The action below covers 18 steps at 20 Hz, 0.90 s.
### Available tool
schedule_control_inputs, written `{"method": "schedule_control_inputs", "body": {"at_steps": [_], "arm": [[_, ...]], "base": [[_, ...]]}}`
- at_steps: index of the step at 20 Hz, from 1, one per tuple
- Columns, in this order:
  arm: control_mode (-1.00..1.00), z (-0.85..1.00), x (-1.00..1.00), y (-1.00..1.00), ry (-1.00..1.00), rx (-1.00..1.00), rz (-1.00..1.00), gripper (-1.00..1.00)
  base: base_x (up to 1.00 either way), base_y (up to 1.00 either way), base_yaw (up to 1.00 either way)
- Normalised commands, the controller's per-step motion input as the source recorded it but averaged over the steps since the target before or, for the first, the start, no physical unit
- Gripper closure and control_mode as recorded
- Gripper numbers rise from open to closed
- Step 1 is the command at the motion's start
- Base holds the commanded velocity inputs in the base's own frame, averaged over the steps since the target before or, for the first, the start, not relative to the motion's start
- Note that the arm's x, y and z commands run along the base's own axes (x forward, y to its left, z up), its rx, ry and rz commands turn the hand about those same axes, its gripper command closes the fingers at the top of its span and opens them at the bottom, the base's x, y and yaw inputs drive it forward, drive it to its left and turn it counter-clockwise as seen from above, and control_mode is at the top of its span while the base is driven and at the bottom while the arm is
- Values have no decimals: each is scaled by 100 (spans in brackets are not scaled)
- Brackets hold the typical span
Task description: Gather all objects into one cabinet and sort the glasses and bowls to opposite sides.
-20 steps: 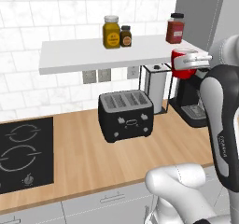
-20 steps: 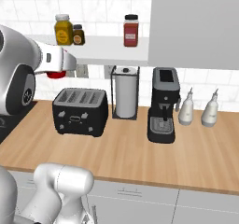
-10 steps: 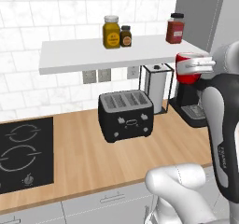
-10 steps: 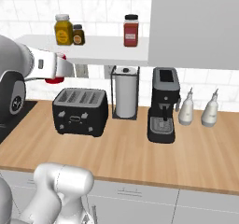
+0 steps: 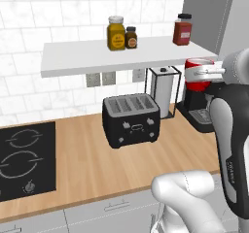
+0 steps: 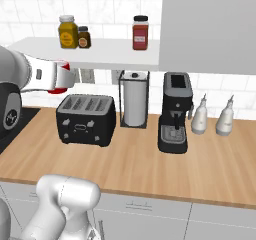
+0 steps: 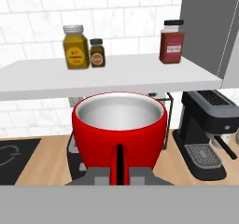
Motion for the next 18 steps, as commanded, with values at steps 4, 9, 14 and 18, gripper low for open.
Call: {"method": "schedule_control_inputs", "body": {"at_steps": [4,9,14,18], "arm": [[100,0,0,0,0,0,0,100],[100,0,0,0,0,0,0,100],[100,0,0,0,0,0,0,100],[100,0,0,0,0,0,0,100]], "base": [[-44,-1,0],[-81,4,20],[-68,15,63],[-43,10,86]]}}
